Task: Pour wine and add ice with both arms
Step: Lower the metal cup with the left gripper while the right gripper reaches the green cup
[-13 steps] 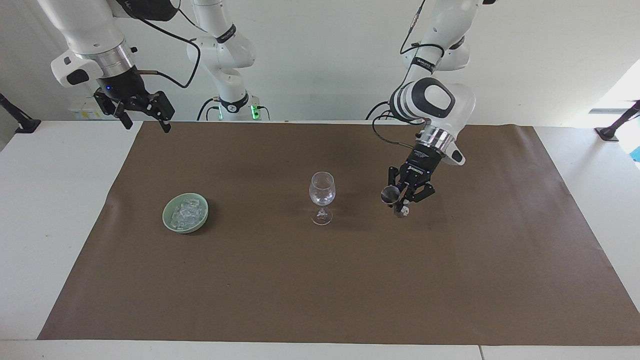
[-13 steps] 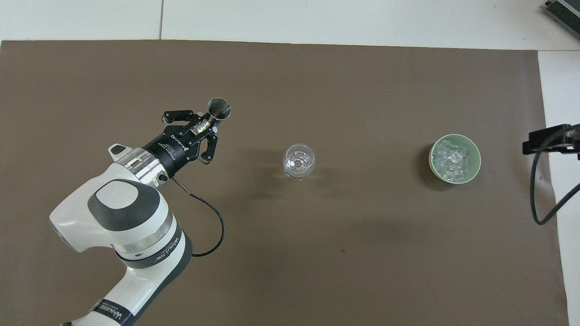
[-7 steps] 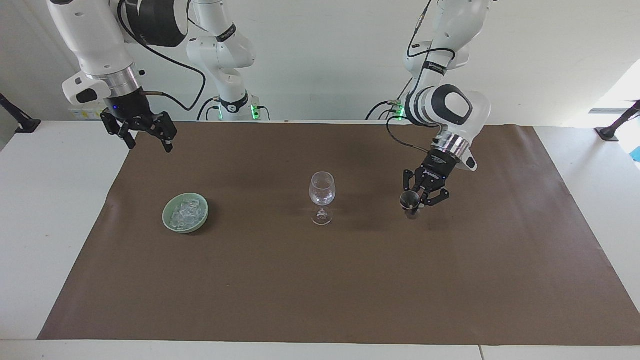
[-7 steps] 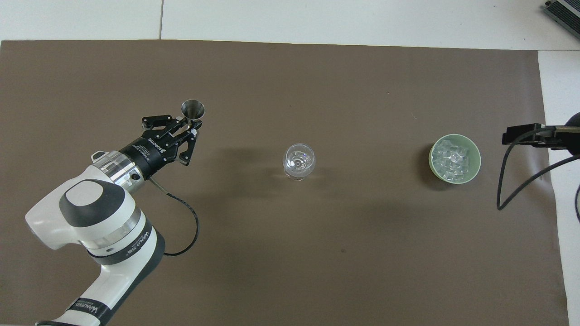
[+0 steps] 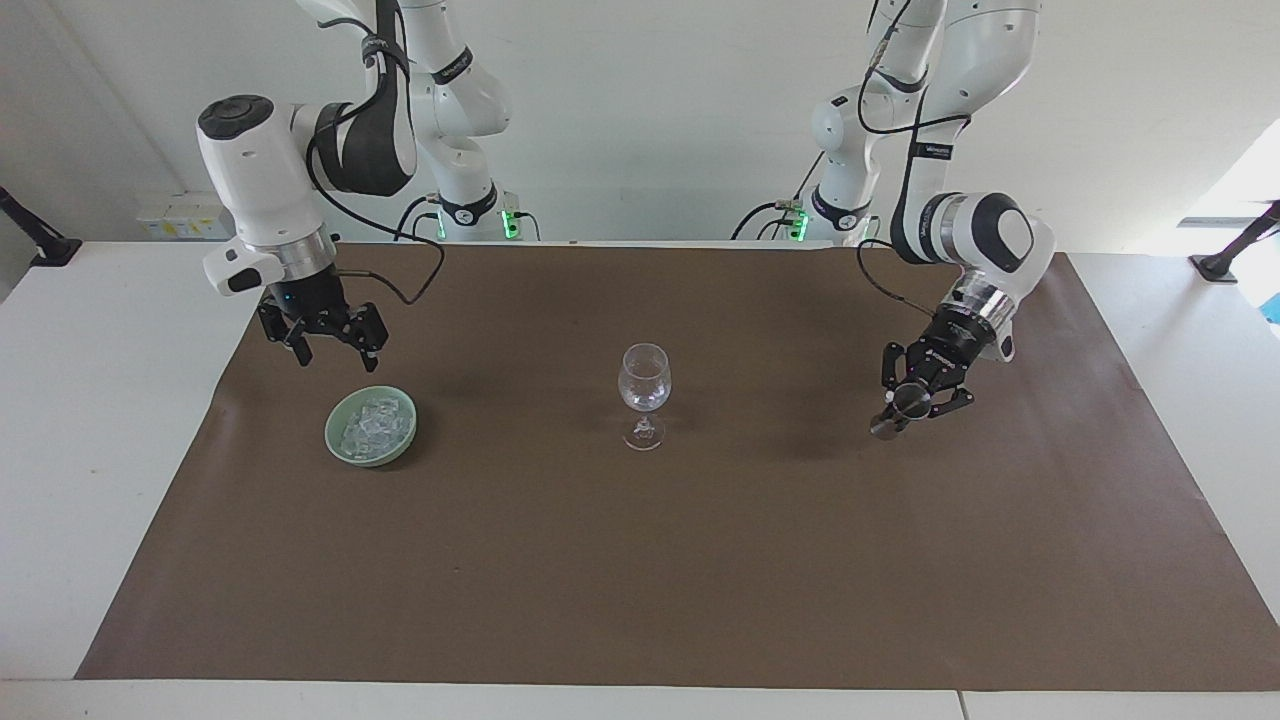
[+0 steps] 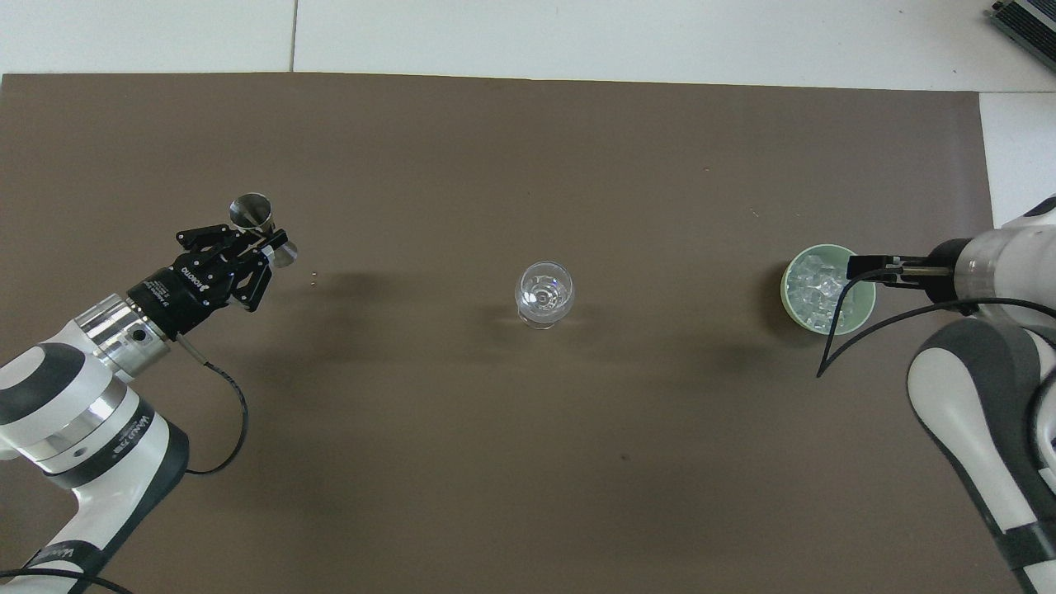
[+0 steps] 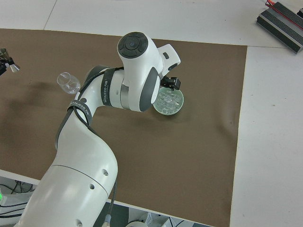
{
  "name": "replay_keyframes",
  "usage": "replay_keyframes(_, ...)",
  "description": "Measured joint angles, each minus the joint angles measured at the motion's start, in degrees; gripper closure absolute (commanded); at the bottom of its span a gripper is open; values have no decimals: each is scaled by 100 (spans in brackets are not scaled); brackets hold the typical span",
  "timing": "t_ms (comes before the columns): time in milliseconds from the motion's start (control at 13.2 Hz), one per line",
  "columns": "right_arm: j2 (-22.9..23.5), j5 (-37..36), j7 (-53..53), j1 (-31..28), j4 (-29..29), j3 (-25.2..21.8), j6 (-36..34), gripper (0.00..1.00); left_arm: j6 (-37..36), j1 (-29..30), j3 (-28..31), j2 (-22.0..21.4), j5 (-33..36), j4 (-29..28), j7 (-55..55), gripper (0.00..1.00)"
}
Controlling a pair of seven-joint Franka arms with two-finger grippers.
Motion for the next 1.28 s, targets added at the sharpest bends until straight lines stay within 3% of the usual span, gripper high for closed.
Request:
replay_keyframes(302,518,0,0,-1,-17,-1,589,0,-646,711,12,407,757,-43,8,100)
replay_keyframes(680,938,0,0,-3,-19,-5,987,0,-778,950,17,935,860,-43,430,100)
replay_keyframes(1208,1281,0,0,-31,-103,-13,1320,0,-962,1031,12,1030,886,-209,845,100)
replay_keyframes(1284,1281,0,0,-33,-142,-13,1320,4,-964,1031,5,1030,887,-237,902,100)
